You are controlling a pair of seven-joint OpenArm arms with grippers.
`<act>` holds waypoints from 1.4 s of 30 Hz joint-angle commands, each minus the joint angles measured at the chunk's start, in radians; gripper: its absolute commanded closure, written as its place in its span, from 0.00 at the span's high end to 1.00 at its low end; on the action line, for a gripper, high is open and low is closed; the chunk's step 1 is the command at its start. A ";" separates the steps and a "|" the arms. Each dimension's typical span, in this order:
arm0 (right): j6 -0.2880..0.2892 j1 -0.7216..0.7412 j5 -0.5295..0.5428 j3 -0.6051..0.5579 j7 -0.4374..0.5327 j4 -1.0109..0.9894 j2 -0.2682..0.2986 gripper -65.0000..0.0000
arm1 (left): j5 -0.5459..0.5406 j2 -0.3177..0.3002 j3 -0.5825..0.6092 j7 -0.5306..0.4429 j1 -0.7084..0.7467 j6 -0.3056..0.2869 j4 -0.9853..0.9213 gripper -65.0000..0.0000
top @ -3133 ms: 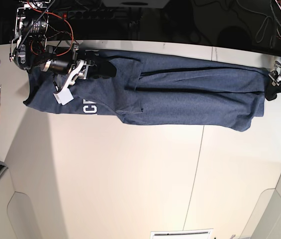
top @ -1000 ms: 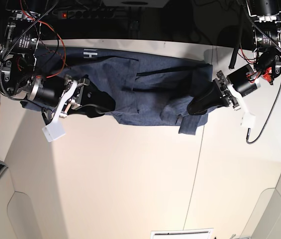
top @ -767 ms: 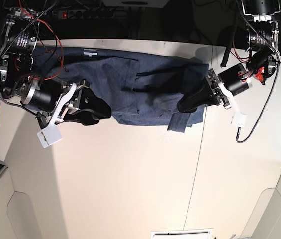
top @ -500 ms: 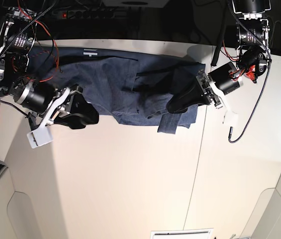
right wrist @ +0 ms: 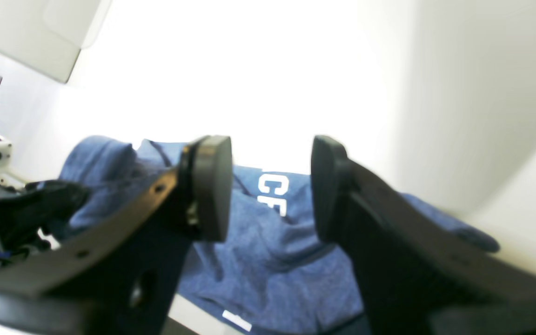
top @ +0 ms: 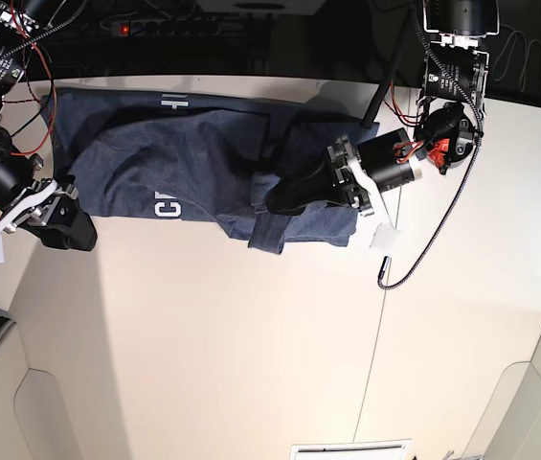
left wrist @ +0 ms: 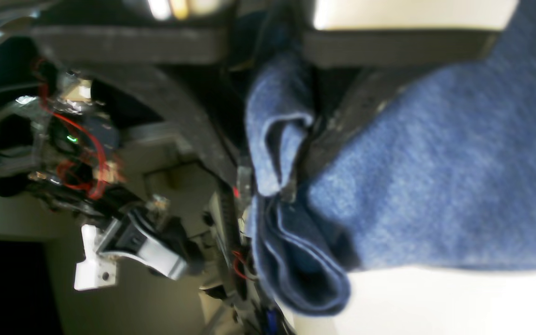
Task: Layout the t-shirt on the table in an organized manner, then fold the t-shirt properly
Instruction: 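Press and smooth the folded end with the left gripper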
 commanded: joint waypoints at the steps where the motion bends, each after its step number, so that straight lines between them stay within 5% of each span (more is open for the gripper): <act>1: 0.000 0.008 0.026 0.002 0.022 0.018 0.006 0.41 | -0.002 -0.005 0.005 -0.029 -0.019 -0.013 0.019 0.00; 8: 0.001 0.006 0.026 0.002 0.023 0.018 0.006 0.41 | 0.189 -0.005 0.025 -0.049 -0.026 -0.013 0.019 0.00; 11: 0.001 0.006 0.026 0.002 0.023 0.018 0.006 0.41 | 0.206 -0.005 0.042 -0.070 -0.026 -0.013 0.019 0.33; 13: 0.001 0.006 0.026 0.002 0.025 0.018 0.006 0.41 | 0.206 -0.005 0.058 -0.116 -0.026 -0.013 0.019 0.42; 23: 0.001 0.006 0.026 0.002 0.026 0.018 0.006 0.41 | 0.122 -0.005 0.192 -0.192 -0.029 -0.013 0.019 0.42; 33: 0.001 0.006 0.026 0.002 0.025 0.018 0.006 0.41 | -0.037 -0.006 0.051 0.048 -0.085 -0.013 0.056 0.41; 35: 0.001 0.006 0.026 0.002 0.026 0.018 0.006 0.41 | -0.038 -0.006 -0.012 0.125 -0.084 -0.013 0.071 0.31; 38: 0.001 0.006 0.026 0.002 0.025 0.018 0.006 0.41 | -0.038 -0.013 -0.085 0.205 -0.075 -0.013 0.071 0.00; 42: 0.001 0.006 0.030 0.002 0.026 0.018 0.006 0.41 | 0.023 -0.033 -0.099 0.163 -0.026 -0.013 0.070 0.00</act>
